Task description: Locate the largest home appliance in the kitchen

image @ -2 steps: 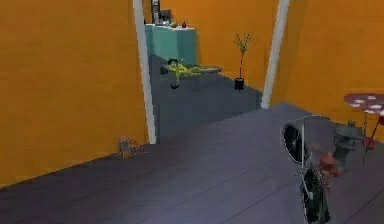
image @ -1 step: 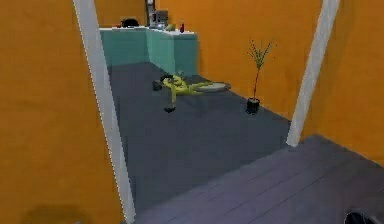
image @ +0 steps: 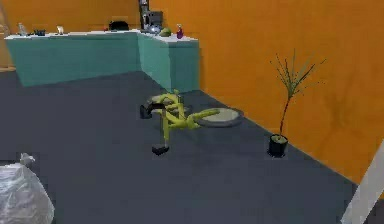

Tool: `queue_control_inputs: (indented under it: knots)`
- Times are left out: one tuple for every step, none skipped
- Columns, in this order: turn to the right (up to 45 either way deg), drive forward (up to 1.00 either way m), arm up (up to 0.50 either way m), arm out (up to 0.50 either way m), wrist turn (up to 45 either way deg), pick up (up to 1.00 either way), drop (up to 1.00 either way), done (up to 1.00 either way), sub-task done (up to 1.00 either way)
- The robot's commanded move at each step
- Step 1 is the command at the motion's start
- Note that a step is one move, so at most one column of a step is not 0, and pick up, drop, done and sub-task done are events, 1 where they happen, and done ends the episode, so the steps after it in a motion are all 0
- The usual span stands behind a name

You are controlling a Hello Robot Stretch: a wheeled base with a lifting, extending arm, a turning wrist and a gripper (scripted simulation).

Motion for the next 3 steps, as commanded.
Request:
queue_control_inputs:
  knots:
    - [21.0,0.0,0.0,0.0,0.0,0.0,0.0,0.0,0.0]
    - [0.0,0.1,0.0,0.0,0.0,0.0,0.0,0.0,0.0]
    - [-36.0,0.0,0.0,0.0,0.0,0.0,0.0,0.0,0.0]
